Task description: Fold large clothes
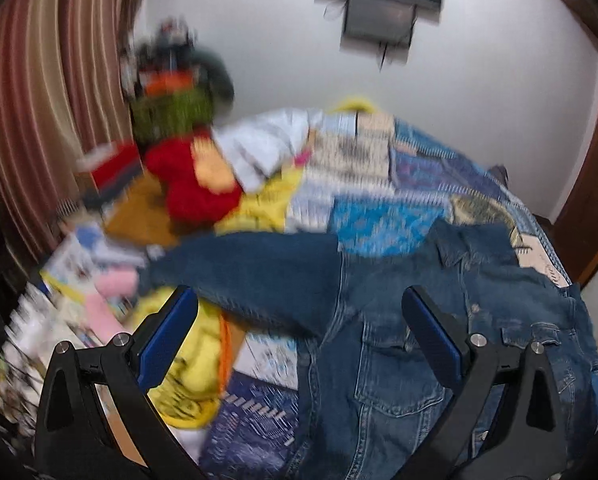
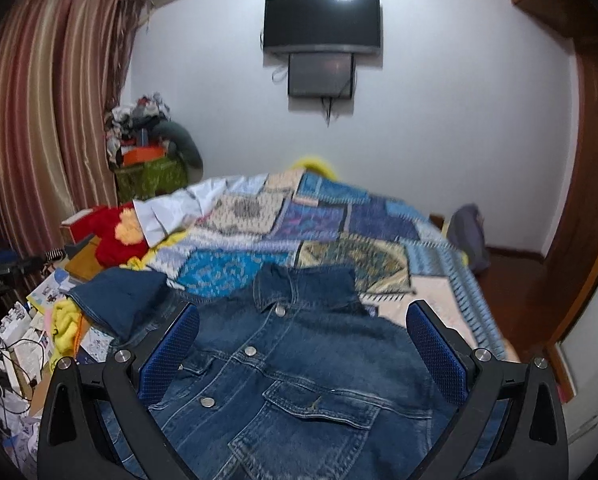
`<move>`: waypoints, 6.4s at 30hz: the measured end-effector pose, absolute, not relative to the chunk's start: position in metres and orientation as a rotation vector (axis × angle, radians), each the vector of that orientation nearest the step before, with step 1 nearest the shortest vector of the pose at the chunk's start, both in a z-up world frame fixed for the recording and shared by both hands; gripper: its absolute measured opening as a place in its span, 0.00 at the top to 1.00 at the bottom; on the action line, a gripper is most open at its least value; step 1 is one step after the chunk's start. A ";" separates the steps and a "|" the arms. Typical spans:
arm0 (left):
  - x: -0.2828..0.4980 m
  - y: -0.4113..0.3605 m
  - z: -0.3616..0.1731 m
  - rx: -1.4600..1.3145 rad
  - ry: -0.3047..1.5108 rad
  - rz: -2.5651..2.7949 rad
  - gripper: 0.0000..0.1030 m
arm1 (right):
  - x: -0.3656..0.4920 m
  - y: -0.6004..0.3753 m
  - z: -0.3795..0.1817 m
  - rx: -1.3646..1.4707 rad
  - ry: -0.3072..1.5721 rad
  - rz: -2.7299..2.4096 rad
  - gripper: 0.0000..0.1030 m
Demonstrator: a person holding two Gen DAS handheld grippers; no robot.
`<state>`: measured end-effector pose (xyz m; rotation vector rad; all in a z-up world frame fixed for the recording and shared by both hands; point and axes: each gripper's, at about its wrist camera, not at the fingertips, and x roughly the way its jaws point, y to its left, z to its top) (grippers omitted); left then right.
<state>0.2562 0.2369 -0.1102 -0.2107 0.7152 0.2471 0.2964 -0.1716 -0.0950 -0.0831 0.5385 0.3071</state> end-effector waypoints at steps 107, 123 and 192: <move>0.375 -0.049 -0.187 0.137 1.053 -0.282 0.44 | 0.368 -0.248 -0.148 -0.048 0.879 0.370 0.00; 0.358 0.142 -0.191 0.086 1.050 0.133 0.27 | 0.386 -0.068 -0.200 -0.299 0.959 0.614 0.00; 0.393 -0.146 -0.202 0.325 1.067 -0.422 0.25 | 0.327 -0.455 -0.246 0.015 1.164 -0.110 0.00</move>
